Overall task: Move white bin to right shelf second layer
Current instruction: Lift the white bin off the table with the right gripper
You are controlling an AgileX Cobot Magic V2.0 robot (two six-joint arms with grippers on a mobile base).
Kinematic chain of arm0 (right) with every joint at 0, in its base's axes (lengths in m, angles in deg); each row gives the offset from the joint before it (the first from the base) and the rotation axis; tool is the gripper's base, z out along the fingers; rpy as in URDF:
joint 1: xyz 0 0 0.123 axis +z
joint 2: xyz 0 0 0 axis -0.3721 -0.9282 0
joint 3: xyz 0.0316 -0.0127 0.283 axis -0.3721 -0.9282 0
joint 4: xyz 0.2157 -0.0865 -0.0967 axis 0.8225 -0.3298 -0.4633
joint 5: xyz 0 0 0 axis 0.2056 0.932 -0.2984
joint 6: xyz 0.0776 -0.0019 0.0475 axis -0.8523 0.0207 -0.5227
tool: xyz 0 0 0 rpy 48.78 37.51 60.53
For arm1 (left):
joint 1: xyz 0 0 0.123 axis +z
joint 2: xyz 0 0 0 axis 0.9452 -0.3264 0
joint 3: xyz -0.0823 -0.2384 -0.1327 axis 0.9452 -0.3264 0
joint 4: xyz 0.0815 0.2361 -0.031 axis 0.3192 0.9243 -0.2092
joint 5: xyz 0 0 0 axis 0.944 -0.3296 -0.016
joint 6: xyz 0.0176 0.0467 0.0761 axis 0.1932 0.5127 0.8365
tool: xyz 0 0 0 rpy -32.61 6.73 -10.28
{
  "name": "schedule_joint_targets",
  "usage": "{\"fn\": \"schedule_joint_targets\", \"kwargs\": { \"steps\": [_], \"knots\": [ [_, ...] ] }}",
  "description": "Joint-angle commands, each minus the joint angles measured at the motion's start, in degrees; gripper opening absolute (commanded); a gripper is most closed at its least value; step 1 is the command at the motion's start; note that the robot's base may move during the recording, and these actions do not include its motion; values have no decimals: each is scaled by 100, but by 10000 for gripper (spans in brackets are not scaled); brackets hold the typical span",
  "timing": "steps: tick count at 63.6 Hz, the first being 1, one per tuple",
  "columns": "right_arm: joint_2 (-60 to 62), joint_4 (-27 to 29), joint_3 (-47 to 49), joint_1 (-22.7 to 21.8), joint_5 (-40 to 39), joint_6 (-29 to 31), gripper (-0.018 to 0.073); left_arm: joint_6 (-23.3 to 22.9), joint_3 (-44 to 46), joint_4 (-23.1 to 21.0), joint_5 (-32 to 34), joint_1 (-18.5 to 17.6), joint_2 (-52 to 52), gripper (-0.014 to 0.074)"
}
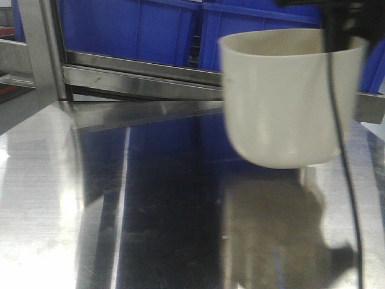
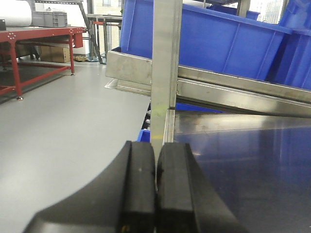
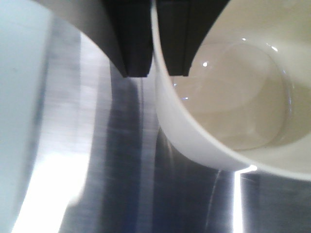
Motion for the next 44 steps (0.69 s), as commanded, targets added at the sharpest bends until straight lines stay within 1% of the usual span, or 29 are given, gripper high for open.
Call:
{"fn": "schedule_joint_targets", "kwargs": {
  "steps": [1,6,11,20,24,28,37,44],
  "knots": [
    [714,237,-316,-434,-472,561,51,-30,-156,-30,466,-6,94,85],
    [1127,439,-773,-831,-822,918,51,-30,-156,-30,466,-6,94,85],
    [1563,518,-1301,-1203,-1143,1190,51,-30,-156,-30,466,-6,94,85],
    [2357,524,-2231,-1736,-1678,1387,51,-30,-156,-30,466,-6,94,85],
    [2677,524,-2629,-1880,-1906,1399,51,-30,-156,-30,466,-6,94,85],
    [3042,524,-2970,-1963,-2197,1399,51,-30,-156,-30,466,-6,94,85],
    [3752,524,-3617,-1968,-2741,1399,51,-30,-156,-30,466,-6,94,85],
    [4249,524,-3978,-1968,-2891,1399,51,-30,-156,-30,466,-6,94,85]
  ]
}}
